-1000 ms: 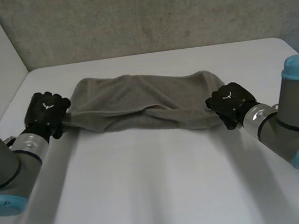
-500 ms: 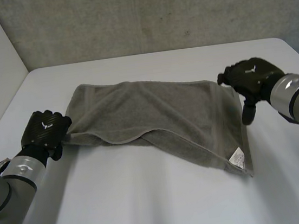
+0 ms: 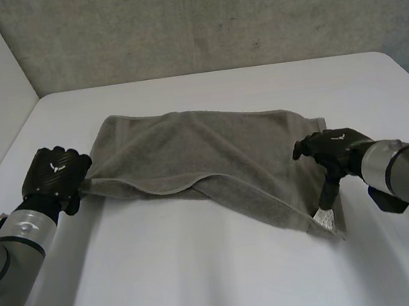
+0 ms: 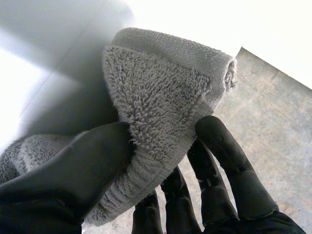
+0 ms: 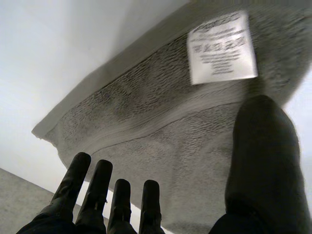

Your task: Fold the towel.

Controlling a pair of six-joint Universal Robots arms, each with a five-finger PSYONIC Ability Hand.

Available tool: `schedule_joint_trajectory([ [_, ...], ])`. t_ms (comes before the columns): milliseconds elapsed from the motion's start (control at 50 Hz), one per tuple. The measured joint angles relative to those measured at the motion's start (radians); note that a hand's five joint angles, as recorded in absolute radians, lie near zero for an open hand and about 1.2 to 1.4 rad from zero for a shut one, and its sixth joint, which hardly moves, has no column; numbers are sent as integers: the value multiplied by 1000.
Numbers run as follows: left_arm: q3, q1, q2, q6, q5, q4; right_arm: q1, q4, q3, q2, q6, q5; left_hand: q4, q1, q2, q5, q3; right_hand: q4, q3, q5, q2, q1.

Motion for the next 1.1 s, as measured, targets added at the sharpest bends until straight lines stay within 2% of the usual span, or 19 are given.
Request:
schedule_joint_trajectory([
  [140,5,3,0,-5,0,0,7,-78,174,-96,37,-1,0,0,0,0,0,0,0,0,0,0],
  [280,9,7,-1,-15,0,0,12,-136,271,-130,62,0,0,0,0,0,0,0,0,-1,0,0],
  [440,11,7,-2,-18,0,0,10,-179,298,-120,64,2,0,0,0,0,0,14,17,15,7,15],
  [720,10,7,-2,-18,-1,0,8,-230,291,-40,62,5,0,0,0,0,0,273,276,255,271,265],
  [900,10,7,-2,-18,-1,0,13,-228,297,-33,64,1,0,0,0,0,0,308,311,293,303,300],
  [960,10,7,-2,-18,-1,0,15,-227,300,-34,64,1,0,0,0,0,0,427,429,402,426,416],
  [1000,10,7,-2,-18,-2,0,15,-227,299,-36,64,0,0,0,0,0,0,651,650,615,656,642],
  [1020,10,7,-2,-18,-1,0,14,-227,298,-39,63,0,0,0,0,0,0,864,859,852,877,860],
  [1040,11,7,-2,-18,-1,0,13,-227,296,-41,63,0,0,0,0,0,0,939,929,929,953,949],
  [1100,12,10,-2,-18,-1,-1,7,-227,290,-56,61,3,0,0,0,0,0,1028,997,1008,1012,1011],
])
